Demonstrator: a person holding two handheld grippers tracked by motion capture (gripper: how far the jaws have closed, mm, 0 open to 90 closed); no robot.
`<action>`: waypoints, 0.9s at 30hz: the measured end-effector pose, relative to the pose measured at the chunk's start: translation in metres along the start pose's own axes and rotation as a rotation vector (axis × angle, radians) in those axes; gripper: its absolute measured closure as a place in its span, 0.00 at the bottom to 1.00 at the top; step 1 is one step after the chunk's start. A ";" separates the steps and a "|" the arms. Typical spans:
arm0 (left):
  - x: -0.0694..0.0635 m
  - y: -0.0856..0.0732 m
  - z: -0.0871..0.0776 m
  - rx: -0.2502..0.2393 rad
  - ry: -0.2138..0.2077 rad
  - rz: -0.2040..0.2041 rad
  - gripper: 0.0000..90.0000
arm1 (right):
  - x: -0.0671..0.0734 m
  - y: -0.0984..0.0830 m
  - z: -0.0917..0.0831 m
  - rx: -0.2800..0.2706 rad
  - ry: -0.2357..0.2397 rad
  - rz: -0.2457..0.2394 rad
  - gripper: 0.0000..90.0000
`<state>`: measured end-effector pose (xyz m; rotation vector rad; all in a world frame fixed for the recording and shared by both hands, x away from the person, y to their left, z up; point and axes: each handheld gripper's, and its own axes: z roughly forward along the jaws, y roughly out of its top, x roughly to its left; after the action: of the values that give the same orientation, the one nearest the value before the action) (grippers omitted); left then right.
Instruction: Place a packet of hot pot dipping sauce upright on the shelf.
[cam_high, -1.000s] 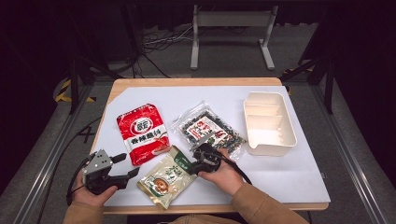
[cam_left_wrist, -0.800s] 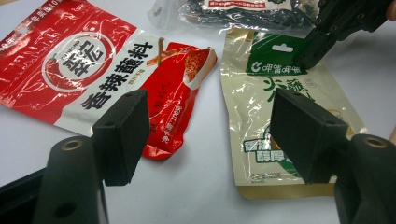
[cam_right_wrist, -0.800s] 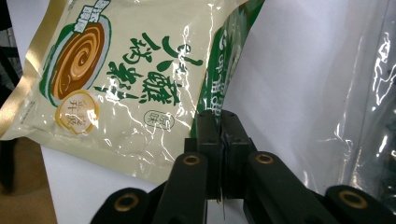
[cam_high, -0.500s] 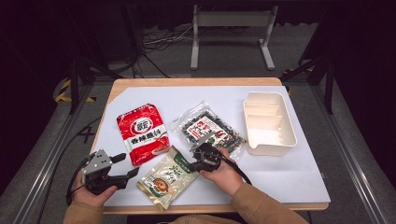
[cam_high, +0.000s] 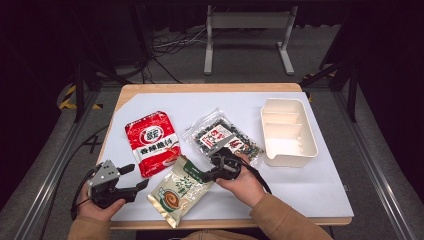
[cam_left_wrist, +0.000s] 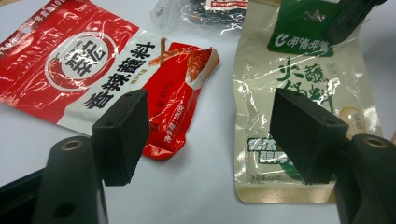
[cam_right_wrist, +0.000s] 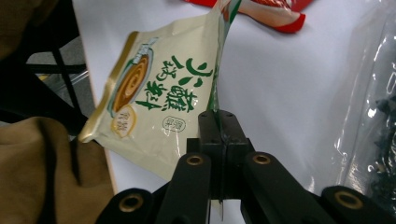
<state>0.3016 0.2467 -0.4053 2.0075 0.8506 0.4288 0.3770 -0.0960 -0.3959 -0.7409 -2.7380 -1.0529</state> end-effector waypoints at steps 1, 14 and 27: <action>0.000 0.000 0.000 0.001 -0.001 -0.008 0.33 | 0.002 0.002 -0.002 -0.004 0.002 -0.002 1.00; 0.001 0.000 0.000 0.004 0.003 -0.003 0.33 | 0.019 0.019 -0.035 -0.027 0.005 -0.053 1.00; 0.003 -0.001 0.000 0.007 0.006 -0.015 0.33 | 0.031 0.031 -0.062 -0.047 -0.048 -0.113 1.00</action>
<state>0.3032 0.2488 -0.4065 2.0058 0.8719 0.4242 0.3606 -0.1044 -0.3215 -0.6329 -2.8346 -1.1399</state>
